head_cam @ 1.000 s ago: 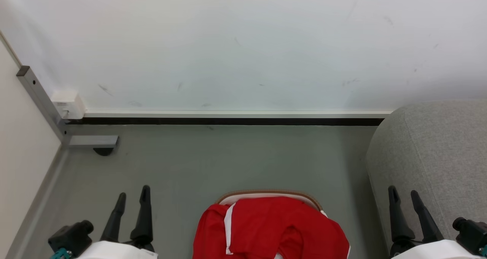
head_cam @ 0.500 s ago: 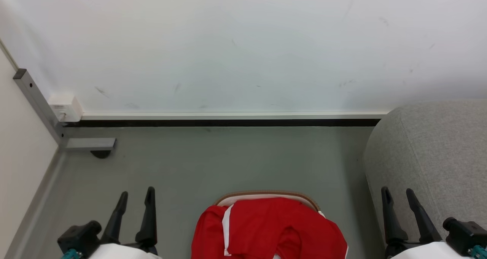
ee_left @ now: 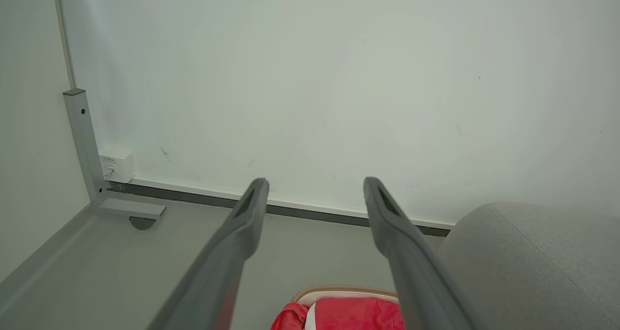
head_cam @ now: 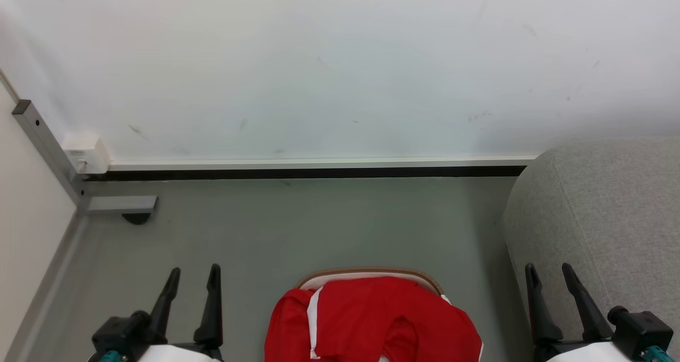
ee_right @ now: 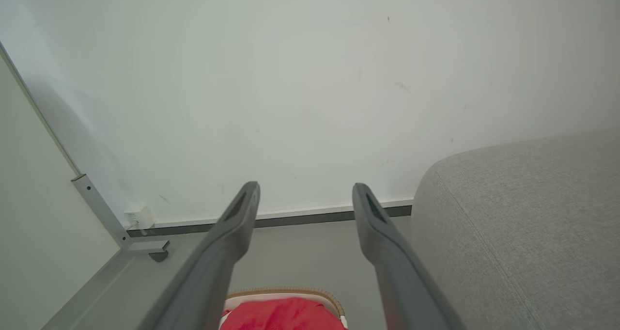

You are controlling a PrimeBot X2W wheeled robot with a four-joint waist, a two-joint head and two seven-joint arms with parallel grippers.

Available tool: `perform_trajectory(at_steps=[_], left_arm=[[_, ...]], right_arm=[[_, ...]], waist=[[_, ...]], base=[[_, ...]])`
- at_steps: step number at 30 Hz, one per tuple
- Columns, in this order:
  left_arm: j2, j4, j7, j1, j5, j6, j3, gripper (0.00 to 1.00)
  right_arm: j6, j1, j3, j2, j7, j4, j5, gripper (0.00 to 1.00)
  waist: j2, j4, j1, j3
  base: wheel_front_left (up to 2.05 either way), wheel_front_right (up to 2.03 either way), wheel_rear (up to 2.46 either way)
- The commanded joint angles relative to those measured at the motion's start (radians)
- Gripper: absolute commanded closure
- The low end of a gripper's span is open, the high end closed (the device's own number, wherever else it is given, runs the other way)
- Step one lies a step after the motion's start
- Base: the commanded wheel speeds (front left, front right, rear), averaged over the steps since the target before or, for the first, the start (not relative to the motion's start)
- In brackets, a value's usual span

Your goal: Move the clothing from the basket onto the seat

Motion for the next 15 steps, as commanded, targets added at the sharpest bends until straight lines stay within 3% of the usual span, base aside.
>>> perform_trajectory(at_steps=[1, 15], left_arm=[[0.008, -0.001, -0.009, 0.004, 0.030, -0.001, 0.002, 0.00], [0.006, 0.003, -0.036, 0.007, 0.133, -0.002, 0.000, 0.00]], right_arm=[[-0.002, -0.009, 0.003, -0.001, -0.008, 0.002, -0.027, 0.00], [-0.002, -0.018, 0.020, -0.001, -0.036, 0.013, -0.117, 0.00]], waist=[[-0.0001, -0.001, 0.0000, 0.000], [-0.0001, -0.009, 0.0000, -0.003]], base=[[0.00, 0.00, 0.00], [0.00, 0.00, 0.00]])
